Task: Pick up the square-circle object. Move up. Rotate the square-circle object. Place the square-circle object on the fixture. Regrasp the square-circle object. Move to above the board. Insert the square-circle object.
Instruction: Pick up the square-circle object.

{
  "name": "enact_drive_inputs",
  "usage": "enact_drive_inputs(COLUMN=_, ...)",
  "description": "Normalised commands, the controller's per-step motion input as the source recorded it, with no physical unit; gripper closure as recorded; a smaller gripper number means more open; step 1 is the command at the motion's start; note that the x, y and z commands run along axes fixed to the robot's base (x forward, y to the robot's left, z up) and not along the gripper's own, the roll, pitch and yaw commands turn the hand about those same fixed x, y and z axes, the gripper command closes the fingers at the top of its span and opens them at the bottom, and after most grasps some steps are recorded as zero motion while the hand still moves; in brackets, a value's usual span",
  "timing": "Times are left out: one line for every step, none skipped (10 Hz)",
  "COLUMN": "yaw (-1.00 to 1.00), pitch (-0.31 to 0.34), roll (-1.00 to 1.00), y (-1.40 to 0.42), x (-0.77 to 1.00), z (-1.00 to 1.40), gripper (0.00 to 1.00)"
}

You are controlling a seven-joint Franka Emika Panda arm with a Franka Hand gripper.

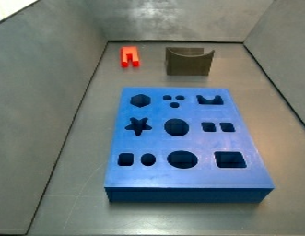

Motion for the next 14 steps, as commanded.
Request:
enact_drive_inputs(yaw=0.03, pitch=-0.034, roll=0.0, y=-0.05, x=0.0, z=-0.02, gripper=0.0)
enact_drive_inputs(yaw=0.14, pitch=-0.027, roll=0.02, y=-0.19, x=0.0, z=-0.02, gripper=0.0)
enact_drive_inputs(yaw=0.06, pitch=-0.006, roll=0.0, y=-0.1, x=0.0, z=-0.03, gripper=0.0)
enact_drive_inputs(yaw=0.03, pitch=-0.026, roll=0.0, y=-0.03, x=0.0, z=-0.11, gripper=0.0)
enact_drive_inputs(yaw=0.09, pitch=-0.017, roll=0.0, y=0.04, x=-0.04, z=-0.3, gripper=0.0)
enact_drive_inputs(yaw=0.13, pitch=-0.003, roll=0.0, y=0.3, x=-0.19, z=-0.53, gripper=0.0)
enact_drive_inputs(yaw=0.16, pitch=-0.024, roll=0.0, y=0.29, x=-0.22, z=-0.55, gripper=0.0)
enact_drive_inputs(yaw=0.25, pitch=-0.063, roll=-0.02, y=0.27, x=-0.26, z=-0.48, gripper=0.0)
enact_drive_inputs(yaw=0.35, pitch=-0.086, roll=-0.04, y=0.19, x=-0.35, z=-0.41, gripper=0.0)
enact_drive_inputs(yaw=0.49, pitch=-0.11, roll=-0.07, y=0.11, x=-0.41, z=-0.26, gripper=0.0)
enact_drive_inputs(yaw=0.57, pitch=-0.113, roll=-0.08, y=0.16, x=-0.43, z=-0.28, gripper=0.0)
enact_drive_inputs(yaw=0.52, pitch=-0.173, roll=-0.13, y=0.08, x=-0.39, z=-0.13, gripper=0.0)
enact_drive_inputs(yaw=0.36, pitch=-0.149, roll=-0.06, y=0.05, x=-0.31, z=-0.33, gripper=0.0)
enact_drive_inputs(yaw=0.15, pitch=-0.18, roll=-0.07, y=0.0, x=-0.24, z=-0.41, gripper=0.0)
